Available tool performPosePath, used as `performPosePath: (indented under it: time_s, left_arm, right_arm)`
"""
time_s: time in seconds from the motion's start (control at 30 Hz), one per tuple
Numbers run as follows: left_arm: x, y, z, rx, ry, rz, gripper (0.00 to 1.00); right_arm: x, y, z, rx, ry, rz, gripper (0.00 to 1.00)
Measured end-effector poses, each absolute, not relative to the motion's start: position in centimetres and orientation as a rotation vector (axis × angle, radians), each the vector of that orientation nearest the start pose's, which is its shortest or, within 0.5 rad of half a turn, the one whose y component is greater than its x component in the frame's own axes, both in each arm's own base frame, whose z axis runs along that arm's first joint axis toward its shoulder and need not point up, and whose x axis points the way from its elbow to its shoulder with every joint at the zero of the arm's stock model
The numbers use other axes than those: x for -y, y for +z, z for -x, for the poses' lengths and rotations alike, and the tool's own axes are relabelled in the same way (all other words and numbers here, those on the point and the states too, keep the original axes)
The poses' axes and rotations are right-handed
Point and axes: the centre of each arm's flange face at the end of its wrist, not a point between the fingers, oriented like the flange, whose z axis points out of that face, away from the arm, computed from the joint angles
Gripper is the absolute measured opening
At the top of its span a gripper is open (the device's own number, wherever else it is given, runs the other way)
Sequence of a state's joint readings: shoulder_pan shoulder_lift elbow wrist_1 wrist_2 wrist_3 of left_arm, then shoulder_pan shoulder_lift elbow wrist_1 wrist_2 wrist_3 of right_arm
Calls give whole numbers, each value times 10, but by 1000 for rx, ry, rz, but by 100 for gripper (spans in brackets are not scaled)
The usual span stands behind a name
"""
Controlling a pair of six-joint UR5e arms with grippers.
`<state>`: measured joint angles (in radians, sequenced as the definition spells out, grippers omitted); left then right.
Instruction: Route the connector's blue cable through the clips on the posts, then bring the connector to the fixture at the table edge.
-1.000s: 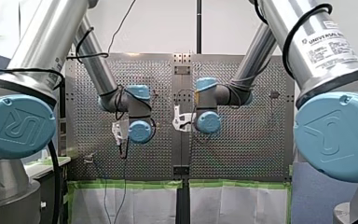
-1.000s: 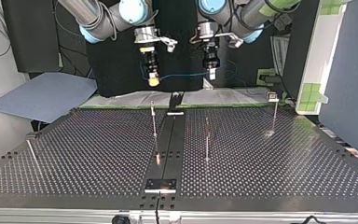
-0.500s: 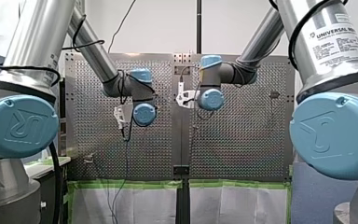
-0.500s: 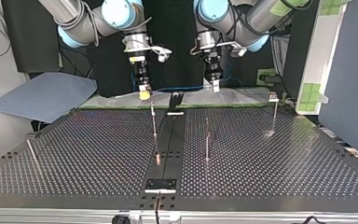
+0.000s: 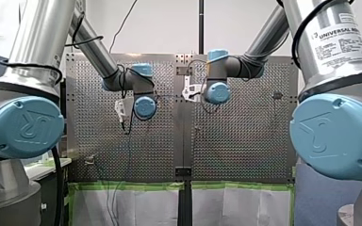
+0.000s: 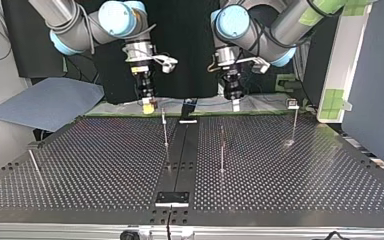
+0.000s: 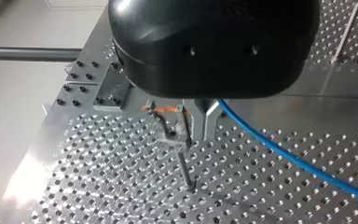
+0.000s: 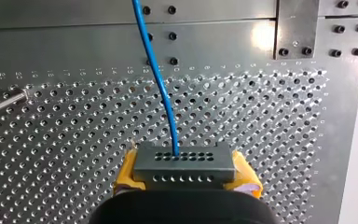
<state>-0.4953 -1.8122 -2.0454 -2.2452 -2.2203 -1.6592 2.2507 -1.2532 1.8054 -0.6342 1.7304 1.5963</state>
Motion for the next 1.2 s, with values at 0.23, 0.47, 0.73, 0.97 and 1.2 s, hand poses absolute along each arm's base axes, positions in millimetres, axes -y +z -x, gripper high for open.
performPosePath:
  time_s: [0.23, 0.47, 0.73, 0.97, 1.2]
  left_arm:
    - [285, 240, -418, -1404, -2, 254, 0]
    - [268, 240, -432, -1410, 20, 236, 0]
    - [246, 244, -452, -1386, 43, 240, 0]
    - [243, 252, -462, -1371, 38, 231, 0]
    - [245, 255, -465, -1365, 30, 211, 0]
  right_arm:
    - [388, 262, -455, 897, 1679, -1525, 0]
    - [407, 252, -470, 876, 1699, -1555, 0]
    - [422, 255, -482, 867, 1711, -1554, 0]
    - [428, 265, -486, 857, 1723, -1541, 0]
    - [431, 268, -485, 857, 1724, -1534, 0]
